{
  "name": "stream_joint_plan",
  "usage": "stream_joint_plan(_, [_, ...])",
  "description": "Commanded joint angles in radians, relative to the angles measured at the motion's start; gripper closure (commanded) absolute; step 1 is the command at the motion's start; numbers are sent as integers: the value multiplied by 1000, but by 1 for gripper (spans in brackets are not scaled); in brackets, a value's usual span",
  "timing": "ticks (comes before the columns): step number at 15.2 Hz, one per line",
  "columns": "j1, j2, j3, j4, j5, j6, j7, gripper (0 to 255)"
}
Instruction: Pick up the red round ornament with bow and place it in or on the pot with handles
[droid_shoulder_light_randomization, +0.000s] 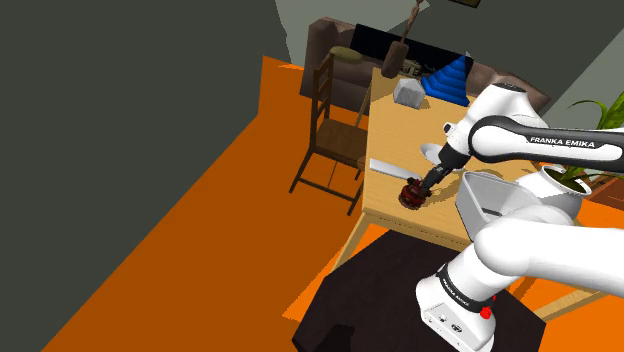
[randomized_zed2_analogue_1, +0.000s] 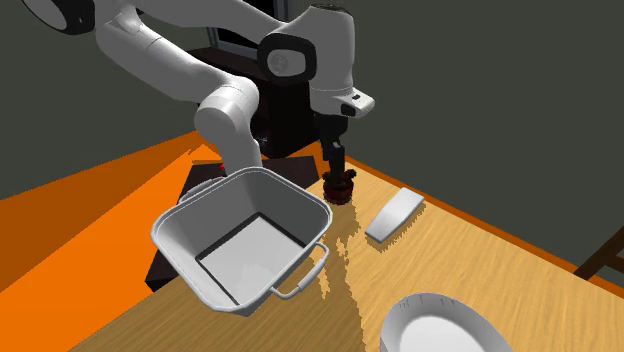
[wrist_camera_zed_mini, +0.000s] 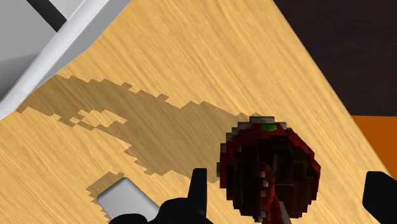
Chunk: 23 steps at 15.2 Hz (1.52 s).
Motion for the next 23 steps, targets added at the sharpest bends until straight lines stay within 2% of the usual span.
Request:
stream_joint_plan(1, [0,0,0,0,0,0,0,255])
stream_joint_plan(10, [0,0,0,0,0,0,0,255])
stream_joint_plan(23, [29,-66,50,147,58,-210,-6,255])
